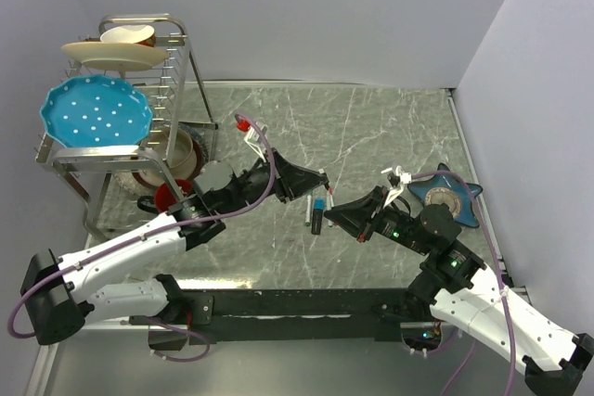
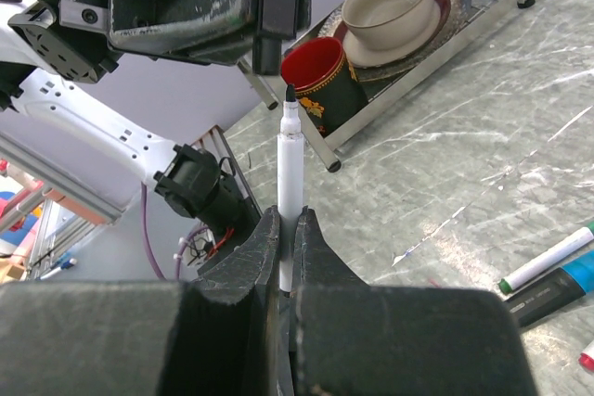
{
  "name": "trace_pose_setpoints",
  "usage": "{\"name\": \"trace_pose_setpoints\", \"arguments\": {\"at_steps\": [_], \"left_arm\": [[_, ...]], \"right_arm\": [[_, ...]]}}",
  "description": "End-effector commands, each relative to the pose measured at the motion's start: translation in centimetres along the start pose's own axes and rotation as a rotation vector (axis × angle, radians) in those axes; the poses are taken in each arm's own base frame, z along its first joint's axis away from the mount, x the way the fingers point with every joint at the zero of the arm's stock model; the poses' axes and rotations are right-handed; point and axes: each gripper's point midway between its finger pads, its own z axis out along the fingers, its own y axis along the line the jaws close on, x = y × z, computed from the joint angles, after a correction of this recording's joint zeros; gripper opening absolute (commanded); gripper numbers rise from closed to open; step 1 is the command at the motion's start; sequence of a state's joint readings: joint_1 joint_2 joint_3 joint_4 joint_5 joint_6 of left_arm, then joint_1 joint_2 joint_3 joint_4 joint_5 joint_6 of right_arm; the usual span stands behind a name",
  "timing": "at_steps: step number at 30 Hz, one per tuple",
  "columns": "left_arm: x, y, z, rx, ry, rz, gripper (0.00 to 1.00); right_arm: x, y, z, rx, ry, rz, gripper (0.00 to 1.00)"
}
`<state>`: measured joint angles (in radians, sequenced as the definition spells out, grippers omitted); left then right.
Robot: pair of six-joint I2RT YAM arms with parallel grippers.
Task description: Insert the pens into the pen caps
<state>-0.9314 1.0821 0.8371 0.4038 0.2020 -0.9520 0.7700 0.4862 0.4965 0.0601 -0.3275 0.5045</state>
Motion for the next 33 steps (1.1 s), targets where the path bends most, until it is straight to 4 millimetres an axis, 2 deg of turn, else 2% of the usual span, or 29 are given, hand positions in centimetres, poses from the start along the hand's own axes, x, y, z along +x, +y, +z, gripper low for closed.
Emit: {"name": "trace_pose_setpoints", "arguments": {"at_steps": [1,20,33], "left_arm": [[-1.5,-2.1,0.6,0.041,-0.036,0.056,0.01],[-1.9,-2.4,0.5,0.027,-0.047,0.114,0.01],[-0.5,-2.2,0.9,0.03,0.006,0.136,0.01]], "right_arm": [[-1.1,1.0,0.1,-0.037,-0.036,-0.01,0.0],[-1.0,1.0,-0.2,-0.032,-0.037,-0.009,0.0],[-1.2,1.0,-0.2,-0.03,-0.042,-0.012,0.0]]}}
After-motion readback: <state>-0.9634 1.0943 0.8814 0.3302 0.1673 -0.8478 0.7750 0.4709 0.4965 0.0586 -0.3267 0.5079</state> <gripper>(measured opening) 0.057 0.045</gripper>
